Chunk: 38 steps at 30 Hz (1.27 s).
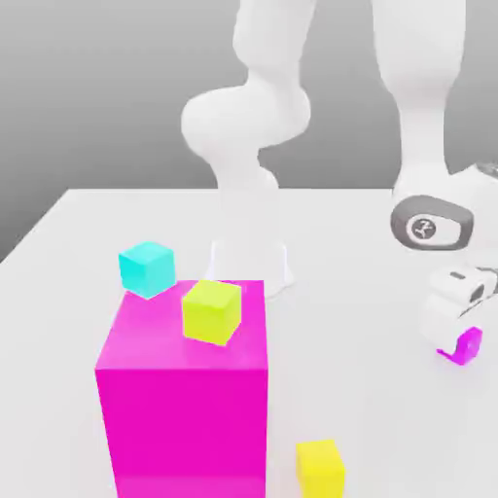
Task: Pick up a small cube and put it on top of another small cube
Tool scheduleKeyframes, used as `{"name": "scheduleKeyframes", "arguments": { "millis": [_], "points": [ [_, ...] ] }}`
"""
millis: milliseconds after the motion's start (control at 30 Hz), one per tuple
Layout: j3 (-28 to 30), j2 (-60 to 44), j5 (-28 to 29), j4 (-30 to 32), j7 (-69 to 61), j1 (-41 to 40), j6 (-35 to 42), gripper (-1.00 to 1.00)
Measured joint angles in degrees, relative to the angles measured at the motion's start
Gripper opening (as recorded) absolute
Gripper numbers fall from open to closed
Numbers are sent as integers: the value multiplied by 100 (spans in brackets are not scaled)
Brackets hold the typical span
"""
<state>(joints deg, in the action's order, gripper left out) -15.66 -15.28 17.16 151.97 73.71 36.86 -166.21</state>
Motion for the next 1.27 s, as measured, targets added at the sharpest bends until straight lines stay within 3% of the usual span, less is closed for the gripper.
{"name": "scheduleKeyframes", "arguments": {
  "millis": [133, 333, 567, 867, 1033, 1067, 1267],
  "points": [
    [-332, 825, -933, 137, -888, -360, 629, -100],
    [335, 1941, -1498, -9, -2687, -1418, 1800, -100],
    [1505, 3139, -1409, -220, -4367, -2260, 3192, -100],
    [3022, 4664, -846, -494, -6204, -3568, 4985, -100],
    [3352, 4513, -693, 27, -6467, -3782, 4313, -100],
    [3368, 4464, -687, 105, -6477, -3793, 4187, 100],
    [3374, 4439, -668, 144, -6474, -3801, 4120, 100]
  ]
}}
